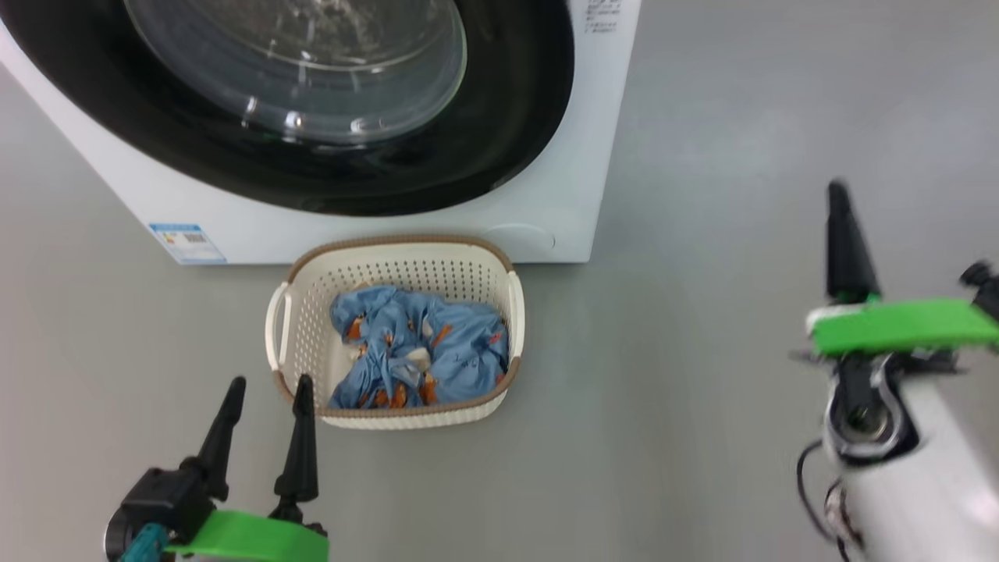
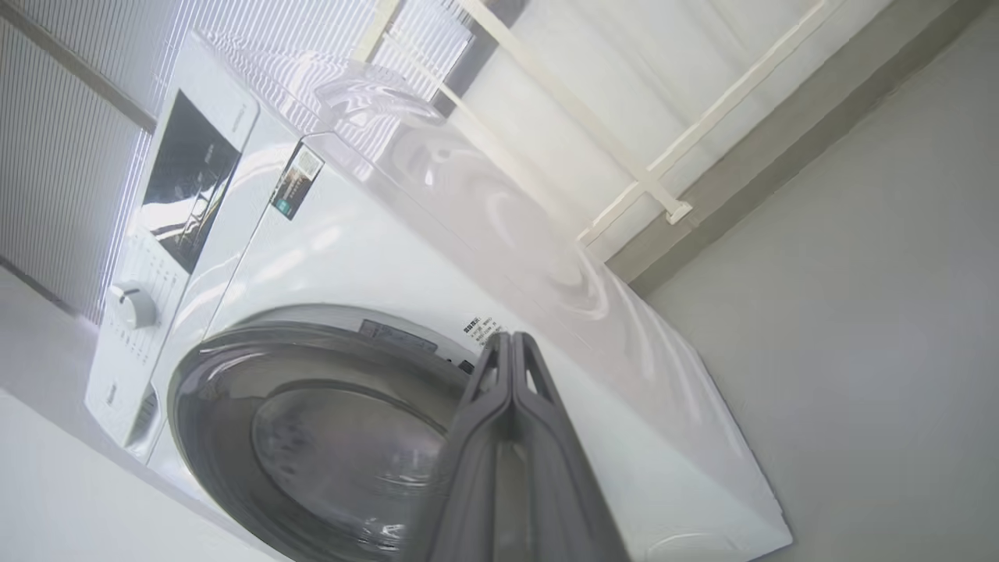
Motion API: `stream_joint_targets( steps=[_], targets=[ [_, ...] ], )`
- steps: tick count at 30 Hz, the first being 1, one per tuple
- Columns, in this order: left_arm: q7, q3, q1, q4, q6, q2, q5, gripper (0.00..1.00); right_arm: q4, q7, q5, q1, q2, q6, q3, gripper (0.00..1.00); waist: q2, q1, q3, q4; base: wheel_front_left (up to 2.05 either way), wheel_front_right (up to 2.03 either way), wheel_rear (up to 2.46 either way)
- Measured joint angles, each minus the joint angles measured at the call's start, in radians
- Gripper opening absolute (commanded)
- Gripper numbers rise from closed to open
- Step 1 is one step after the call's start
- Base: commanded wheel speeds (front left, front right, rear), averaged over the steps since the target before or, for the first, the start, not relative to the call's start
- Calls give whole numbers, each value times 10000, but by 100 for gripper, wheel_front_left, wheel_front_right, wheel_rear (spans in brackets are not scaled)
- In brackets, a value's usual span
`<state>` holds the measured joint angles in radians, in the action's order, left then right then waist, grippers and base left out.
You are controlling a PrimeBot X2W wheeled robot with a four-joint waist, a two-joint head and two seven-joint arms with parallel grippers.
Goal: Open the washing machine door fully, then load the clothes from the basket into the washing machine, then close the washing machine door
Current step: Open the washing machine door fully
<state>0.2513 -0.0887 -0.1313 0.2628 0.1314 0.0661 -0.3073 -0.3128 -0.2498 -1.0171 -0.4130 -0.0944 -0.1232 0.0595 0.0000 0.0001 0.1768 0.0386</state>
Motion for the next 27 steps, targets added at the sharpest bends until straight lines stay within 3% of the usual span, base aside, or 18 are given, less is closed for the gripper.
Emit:
stream_joint_targets(
  steps=[4,11,18,27],
  targets=[
    [0,-134,-401,-25,0,-54,-54,100,-236,-35,-2581,-1082,-479,0,-280,0,0,1,466,171,0,0,0],
    [40,-514,-1040,-27,0,-209,-186,100,-472,1208,-4746,-2821,-1703,0,29,0,0,1,1269,591,0,0,0],
    [40,-836,-1597,-25,0,-228,-341,100,-257,3022,-4999,-4214,-2661,0,828,0,0,0,2003,1103,0,0,0],
    [40,-1074,-2106,-140,0,-282,-556,100,-211,4755,-5522,-5532,-3304,0,1354,0,0,0,2817,1699,0,0,0]
  ],
)
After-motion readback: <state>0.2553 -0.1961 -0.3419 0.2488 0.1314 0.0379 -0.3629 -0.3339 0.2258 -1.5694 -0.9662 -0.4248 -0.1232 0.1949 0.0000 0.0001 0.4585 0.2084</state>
